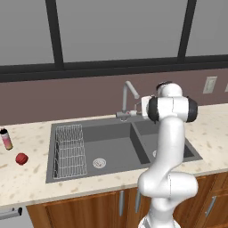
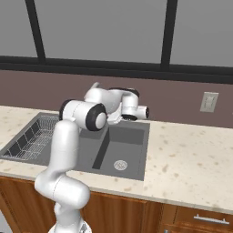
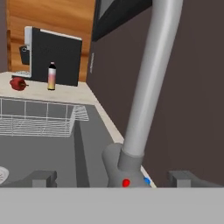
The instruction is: Turn on the sink faucet. Then move the bell pepper from the counter to the sink. Turn off the sink. Move the vegetable from the sink to the pot next to the stove. Finally move the pot to the rear right burner.
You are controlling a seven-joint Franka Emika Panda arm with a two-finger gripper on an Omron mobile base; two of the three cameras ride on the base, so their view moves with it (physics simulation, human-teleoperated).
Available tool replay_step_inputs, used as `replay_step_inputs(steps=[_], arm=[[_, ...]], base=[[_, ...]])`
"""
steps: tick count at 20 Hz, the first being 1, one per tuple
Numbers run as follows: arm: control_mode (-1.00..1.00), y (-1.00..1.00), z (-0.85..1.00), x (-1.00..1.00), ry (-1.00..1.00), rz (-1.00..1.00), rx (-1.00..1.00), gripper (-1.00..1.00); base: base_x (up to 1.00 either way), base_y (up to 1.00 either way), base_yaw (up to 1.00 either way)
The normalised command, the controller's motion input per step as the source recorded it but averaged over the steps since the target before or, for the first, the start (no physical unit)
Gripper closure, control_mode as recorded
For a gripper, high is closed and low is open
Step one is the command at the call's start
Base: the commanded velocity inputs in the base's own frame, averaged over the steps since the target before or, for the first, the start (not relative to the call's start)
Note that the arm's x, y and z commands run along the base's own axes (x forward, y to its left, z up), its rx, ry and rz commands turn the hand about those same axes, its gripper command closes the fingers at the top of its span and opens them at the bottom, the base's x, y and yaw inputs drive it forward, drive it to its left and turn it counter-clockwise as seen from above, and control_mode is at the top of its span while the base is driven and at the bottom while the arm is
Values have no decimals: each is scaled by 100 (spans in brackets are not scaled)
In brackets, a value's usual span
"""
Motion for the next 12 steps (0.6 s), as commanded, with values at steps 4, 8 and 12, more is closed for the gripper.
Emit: replay_step_inputs(steps=[4,8,12], arm=[[-100,-12,-12,0,0,2,1,-100],[-100,-12,-9,1,0,1,0,-100],[-100,-16,-8,5,0,0,0,-100]], base=[[0,0,0],[0,0,0],[0,0,0]])
